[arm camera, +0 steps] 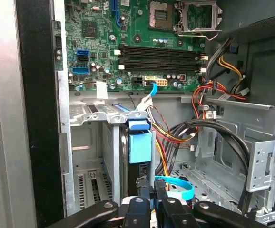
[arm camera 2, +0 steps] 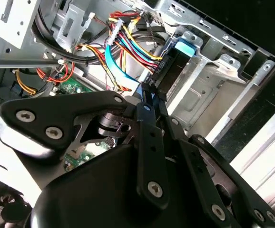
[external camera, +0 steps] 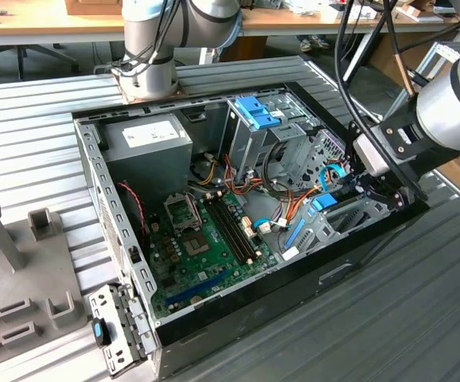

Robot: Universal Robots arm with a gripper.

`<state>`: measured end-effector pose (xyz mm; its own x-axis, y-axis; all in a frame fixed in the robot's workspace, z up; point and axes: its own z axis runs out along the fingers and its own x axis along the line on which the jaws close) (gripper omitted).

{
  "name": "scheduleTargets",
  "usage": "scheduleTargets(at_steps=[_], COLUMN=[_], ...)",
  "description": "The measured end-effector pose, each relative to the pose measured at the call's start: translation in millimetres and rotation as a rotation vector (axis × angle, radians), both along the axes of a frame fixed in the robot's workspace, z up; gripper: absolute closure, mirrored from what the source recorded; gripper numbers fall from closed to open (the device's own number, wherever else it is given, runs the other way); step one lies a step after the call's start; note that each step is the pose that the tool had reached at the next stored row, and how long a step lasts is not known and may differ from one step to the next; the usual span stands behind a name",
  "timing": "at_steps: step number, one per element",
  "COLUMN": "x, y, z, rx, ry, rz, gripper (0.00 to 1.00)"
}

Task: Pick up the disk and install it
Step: 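Insert the second disk wire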

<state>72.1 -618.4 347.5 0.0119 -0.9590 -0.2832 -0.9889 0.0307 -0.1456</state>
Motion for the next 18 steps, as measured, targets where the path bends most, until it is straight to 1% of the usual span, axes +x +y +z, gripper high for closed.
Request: scheduleTargets(at_steps=[1, 2, 3, 4, 5, 6, 7, 8, 9, 10, 11, 12, 13, 15, 16, 18], x=[0.0, 0.1, 0.1, 0.2, 0.1, 0.1, 0.1, 0.1, 0.1, 0.1, 0.1, 0.1, 0.2, 0.1, 0.2, 0.7], y=[2.4, 6.3, 8.4, 11.0, 13.4, 15.9, 19.2, 21.9, 23.8, 24.9, 26.1, 27.5, 29.3, 31.6, 33.5, 35.2], z=[0.0, 0.0, -0.2, -0.1, -0.2, -0.1, -0.1, -0.1, -0.2, -0.1, -0.1, -0.1, -0.2, -0.2, -0.1, -0.2], rx=[-0.0178, -0.0479, -0.0682, -0.0788, -0.0831, -0.0838, -0.0866, -0.0937, -0.1061, -0.1252, -0.1506, -0.1692, -0.1772, -0.1773, -0.1804, -0.1905], ry=[0.0000, 0.0000, 0.0000, 0.0000, 0.0000, 0.0000, 0.0000, 0.0000, 0.0000, 0.0000, -0.0001, 0.0000, 0.0000, -0.0001, -0.0001, -0.0001], rz=[0.000, 0.000, 0.000, 0.000, 0.000, 0.000, 0.000, 0.000, 0.000, 0.001, 0.001, 0.001, 0.002, 0.002, 0.002, 0.002], gripper=[0.84, 0.84, 0.84, 0.84, 0.84, 0.84, 0.84, 0.84, 0.84, 0.84, 0.84, 0.84, 0.84, 0.84, 0.84, 0.84])
